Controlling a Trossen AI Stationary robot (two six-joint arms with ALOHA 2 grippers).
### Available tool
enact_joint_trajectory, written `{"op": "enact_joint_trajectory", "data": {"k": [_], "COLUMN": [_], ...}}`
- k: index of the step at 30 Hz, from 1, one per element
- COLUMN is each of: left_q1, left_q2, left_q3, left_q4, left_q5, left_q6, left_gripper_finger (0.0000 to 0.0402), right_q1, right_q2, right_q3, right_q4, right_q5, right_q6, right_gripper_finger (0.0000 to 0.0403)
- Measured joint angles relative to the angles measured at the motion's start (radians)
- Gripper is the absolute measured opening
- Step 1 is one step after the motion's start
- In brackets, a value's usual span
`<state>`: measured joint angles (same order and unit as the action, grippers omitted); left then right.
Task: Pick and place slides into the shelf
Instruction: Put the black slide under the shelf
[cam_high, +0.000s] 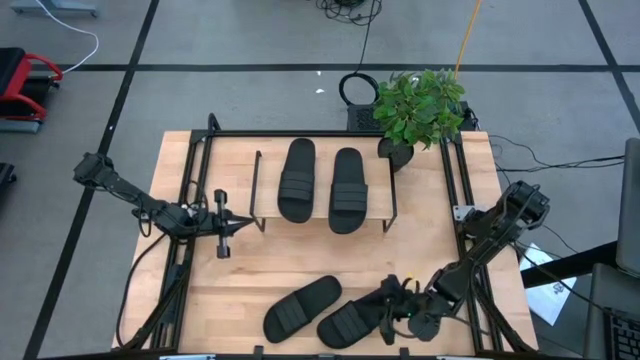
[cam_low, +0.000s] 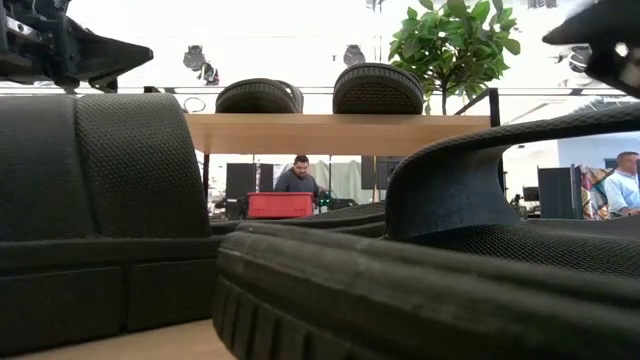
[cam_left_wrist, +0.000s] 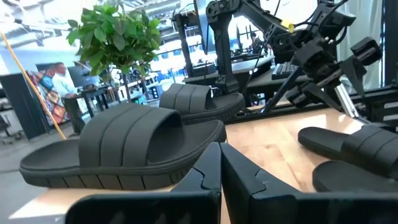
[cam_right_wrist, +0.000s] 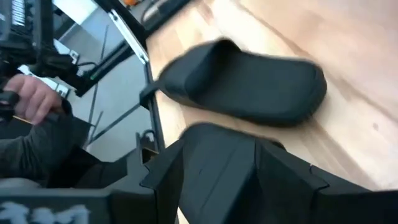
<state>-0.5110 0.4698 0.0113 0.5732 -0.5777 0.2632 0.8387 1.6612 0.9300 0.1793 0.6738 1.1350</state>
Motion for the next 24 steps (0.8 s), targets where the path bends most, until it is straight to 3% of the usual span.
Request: {"op": "enact_joint_trajectory", "data": {"k": [7, 11, 20, 24], "left_q1": [0.000, 0.000, 0.000, 0.000], "left_q2": [0.000, 0.000, 0.000, 0.000], "left_q3": [0.000, 0.000, 0.000, 0.000], "left_q4": [-0.014, -0.030, -0.033, -0.032], "left_q5": [0.000, 0.000, 0.000, 0.000], "left_q6": [-0.005, -0.005, -0.010, -0.010], "left_gripper_finger": [0.0027, 0.0027, 0.0002, 0.0009], "right_q1": [-0.031, -0.046, -0.043, -0.025], "right_q2": [0.073, 0.103, 0.135, 0.133], "right_q3": [-0.001, -0.001, -0.001, -0.001], "right_q4": [0.034, 0.077, 0.086, 0.084], "right_q5": [-0.051, -0.131, -0.157, -0.155], "right_q6": [0.082, 0.122, 0.185, 0.211], "right_gripper_finger": [0.0185, 0.0185, 0.0185, 0.0185]}}
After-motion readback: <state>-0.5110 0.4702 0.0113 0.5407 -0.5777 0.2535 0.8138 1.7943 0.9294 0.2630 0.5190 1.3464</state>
